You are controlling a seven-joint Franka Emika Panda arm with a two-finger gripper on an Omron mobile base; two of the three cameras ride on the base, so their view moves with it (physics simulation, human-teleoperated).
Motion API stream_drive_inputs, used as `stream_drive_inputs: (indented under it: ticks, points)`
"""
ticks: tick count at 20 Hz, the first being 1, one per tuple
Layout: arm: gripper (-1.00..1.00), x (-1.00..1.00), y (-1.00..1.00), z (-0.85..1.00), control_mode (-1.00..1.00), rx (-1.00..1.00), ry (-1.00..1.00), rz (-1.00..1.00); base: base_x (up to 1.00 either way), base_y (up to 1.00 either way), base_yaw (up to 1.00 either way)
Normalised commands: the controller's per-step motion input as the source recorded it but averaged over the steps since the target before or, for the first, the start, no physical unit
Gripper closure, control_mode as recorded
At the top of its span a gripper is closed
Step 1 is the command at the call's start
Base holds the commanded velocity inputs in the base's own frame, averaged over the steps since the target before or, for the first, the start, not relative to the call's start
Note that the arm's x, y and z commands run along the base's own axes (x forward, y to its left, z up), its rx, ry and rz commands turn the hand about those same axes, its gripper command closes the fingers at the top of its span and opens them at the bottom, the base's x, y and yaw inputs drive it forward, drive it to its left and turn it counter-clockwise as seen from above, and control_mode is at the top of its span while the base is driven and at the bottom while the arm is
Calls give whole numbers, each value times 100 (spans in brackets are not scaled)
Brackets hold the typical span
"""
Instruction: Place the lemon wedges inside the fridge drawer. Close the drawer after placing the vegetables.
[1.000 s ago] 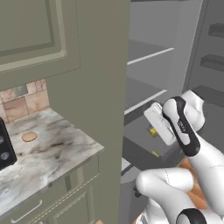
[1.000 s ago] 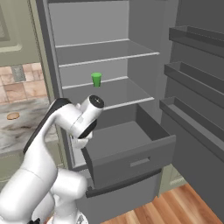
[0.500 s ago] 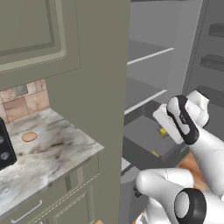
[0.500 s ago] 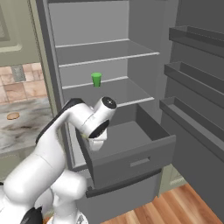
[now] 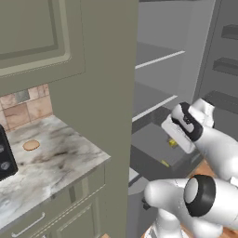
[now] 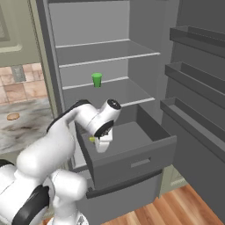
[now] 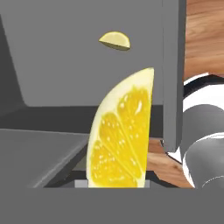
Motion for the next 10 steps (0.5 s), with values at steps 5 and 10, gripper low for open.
stream_drive_inputs:
  ticks: [5,10]
  points:
    - [100,36,-10,-13,-100,0,14,0,0,0,0]
    - [100,40,-6,-4,-100,0,17,0,0,0,0]
